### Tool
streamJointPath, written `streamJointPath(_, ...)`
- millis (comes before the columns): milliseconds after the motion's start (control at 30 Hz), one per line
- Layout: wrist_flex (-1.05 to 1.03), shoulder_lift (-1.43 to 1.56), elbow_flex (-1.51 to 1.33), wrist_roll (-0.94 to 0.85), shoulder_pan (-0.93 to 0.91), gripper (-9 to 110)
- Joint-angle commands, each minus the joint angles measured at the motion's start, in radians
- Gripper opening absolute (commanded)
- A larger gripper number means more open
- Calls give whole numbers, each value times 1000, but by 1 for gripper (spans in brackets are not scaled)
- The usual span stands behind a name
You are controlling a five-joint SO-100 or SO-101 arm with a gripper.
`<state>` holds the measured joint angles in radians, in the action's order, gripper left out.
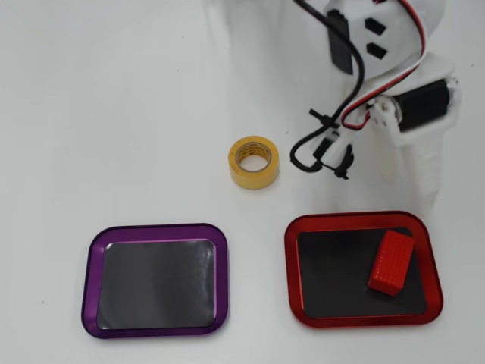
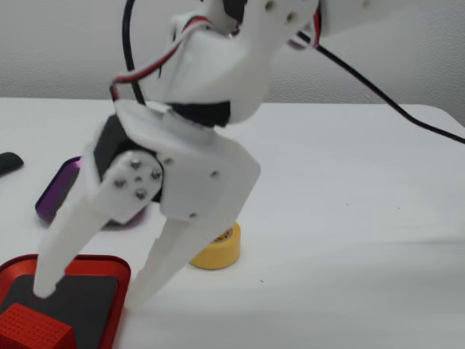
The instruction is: Grasp a red block and put it in the left red dish.
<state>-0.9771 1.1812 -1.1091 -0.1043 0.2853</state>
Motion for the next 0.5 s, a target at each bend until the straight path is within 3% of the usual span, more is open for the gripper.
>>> streamJointPath(0,-252,117,158,23,-5,24)
streamJointPath(200,-698,261,387,15,-2,29)
streamJointPath(300,-729,420,347,20,-6,29)
streamJointPath(467,-721,741,44,11,2,29)
